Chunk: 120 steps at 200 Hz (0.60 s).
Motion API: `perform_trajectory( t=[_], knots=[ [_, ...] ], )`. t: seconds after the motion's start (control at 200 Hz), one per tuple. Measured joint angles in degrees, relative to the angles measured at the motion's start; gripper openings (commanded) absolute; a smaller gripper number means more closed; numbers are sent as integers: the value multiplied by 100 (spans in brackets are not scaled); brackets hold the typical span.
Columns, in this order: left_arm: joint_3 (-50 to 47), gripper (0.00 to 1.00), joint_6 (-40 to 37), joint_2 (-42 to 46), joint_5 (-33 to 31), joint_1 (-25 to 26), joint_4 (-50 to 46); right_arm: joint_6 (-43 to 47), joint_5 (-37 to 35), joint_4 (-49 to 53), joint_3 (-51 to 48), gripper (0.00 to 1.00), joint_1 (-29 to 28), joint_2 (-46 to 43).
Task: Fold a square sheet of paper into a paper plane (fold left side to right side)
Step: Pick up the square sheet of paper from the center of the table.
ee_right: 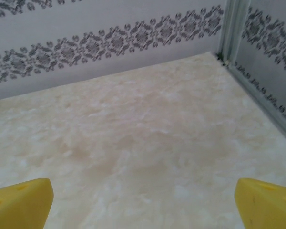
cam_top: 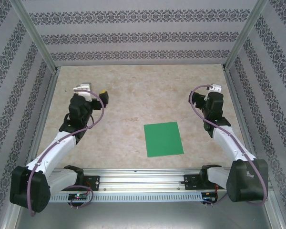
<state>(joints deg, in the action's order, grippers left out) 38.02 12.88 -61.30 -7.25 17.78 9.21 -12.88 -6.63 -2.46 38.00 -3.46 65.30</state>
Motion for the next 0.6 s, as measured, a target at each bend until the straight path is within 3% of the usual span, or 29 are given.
perform_trajectory(
  t=[0.13, 0.35, 0.465, 0.6],
  knots=[
    [229, 100, 304, -175, 304, 1220, -717, -417, 186, 1134, 181, 98, -507, -173],
    [1027, 100, 411, -1419, 1082, 2920, -1528, -914, 380, 2404, 372, 98, -1491, 286],
    [1115, 100, 396, -1921, 1419, 3473, -1670, -1038, 437, 2706, 527, 98, -1856, 881],
    [1115, 100, 393, -2387, 1672, 3753, -1733, -1128, 531, 2903, 688, 98, -1932, 1497]
  ],
)
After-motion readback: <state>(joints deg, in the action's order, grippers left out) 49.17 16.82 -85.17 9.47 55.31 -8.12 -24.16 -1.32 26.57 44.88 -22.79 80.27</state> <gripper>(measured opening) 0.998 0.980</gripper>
